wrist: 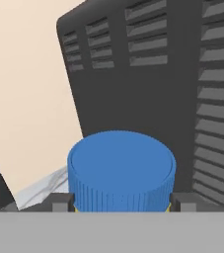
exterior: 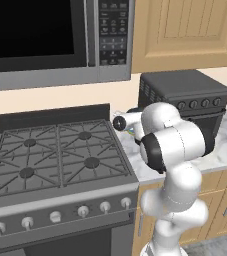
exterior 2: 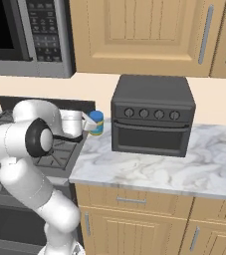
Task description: Collect the paprika, mayonnaise, and shaker from the cabinet and place them next to the stove.
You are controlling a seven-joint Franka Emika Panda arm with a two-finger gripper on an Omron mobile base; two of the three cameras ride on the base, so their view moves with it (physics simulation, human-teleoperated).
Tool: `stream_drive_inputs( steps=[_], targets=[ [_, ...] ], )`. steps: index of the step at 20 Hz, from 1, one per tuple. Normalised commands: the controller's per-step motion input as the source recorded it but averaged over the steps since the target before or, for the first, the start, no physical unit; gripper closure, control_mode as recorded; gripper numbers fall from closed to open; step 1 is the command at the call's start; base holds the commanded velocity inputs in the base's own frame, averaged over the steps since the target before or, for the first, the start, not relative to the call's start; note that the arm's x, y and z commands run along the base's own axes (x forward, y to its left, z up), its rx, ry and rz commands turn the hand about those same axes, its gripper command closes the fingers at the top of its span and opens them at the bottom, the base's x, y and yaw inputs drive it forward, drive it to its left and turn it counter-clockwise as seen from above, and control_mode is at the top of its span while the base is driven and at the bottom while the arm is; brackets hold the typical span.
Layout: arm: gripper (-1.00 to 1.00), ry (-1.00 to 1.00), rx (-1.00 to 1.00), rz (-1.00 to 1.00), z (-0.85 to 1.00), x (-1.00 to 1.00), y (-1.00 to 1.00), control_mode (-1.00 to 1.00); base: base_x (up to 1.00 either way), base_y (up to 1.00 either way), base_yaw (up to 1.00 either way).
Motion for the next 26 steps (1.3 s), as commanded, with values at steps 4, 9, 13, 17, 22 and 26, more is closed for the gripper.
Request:
stream_drive_inputs(
  steps=[4, 9, 13, 17, 22, 26],
  targets=[
    [1.0, 0.0, 0.0, -0.1, -0.22, 0.31, 0.0, -1.0, 0.0, 0.0, 0.0],
    [1.0, 0.0, 0.0, -0.04, -0.35, 0.11, 0.03, -1.0, 0.0, 0.0, 0.0],
    [1.0, 0.0, 0.0, -0.01, -0.41, 0.01, 0.0, -1.0, 0.0, 0.0, 0.0],
    [1.0, 0.0, 0.02, 0.0, -0.39, 0.03, 0.0, -1.0, 0.0, 0.0, 0.0],
    [1.0, 0.0, 0.04, 0.0, -0.37, 0.03, 0.0, -1.0, 0.0, 0.0, 0.0],
    [1.0, -0.02, 0.06, 0.0, -0.38, 0.01, 0.0, -1.0, 0.0, 0.0, 0.0]
  ],
)
